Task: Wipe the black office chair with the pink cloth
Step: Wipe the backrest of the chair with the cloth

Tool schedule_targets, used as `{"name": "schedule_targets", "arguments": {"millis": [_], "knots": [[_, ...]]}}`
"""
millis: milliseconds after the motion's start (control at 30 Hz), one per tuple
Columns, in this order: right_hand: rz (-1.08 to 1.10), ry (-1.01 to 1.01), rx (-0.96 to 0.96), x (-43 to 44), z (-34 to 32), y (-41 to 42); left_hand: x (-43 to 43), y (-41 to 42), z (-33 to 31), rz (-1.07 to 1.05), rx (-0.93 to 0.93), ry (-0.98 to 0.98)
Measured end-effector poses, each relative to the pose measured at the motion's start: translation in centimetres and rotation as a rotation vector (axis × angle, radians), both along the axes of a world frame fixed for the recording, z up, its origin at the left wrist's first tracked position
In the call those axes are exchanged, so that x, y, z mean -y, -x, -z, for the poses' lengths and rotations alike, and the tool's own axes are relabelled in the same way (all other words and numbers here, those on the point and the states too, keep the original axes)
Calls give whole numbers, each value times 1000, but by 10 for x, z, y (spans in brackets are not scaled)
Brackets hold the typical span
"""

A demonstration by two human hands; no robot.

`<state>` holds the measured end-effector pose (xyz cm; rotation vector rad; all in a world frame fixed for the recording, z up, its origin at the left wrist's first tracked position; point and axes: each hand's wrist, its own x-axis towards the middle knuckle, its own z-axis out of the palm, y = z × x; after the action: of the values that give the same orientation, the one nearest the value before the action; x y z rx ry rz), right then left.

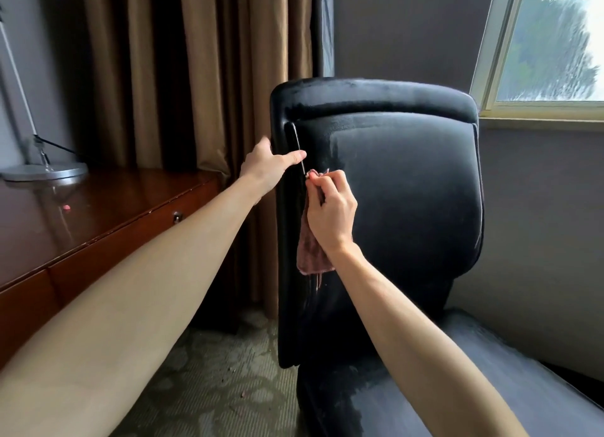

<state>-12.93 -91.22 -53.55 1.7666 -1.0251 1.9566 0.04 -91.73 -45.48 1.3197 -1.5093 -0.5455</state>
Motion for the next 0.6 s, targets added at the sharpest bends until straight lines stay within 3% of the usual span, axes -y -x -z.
{"name": "schedule_targets", "arguments": {"millis": [100, 233, 467, 600], "knots": [[-15, 13, -31, -12, 42, 4, -1, -3, -5, -5, 10, -1], [-31, -123, -25, -38, 108, 22, -10, 1, -2, -22, 28, -36], [-25, -97, 120, -23, 30, -7, -15, 0, 4, -79, 76, -29], [-63, -48, 3, -40, 66, -5, -16, -5, 8, -73, 75, 0]]}}
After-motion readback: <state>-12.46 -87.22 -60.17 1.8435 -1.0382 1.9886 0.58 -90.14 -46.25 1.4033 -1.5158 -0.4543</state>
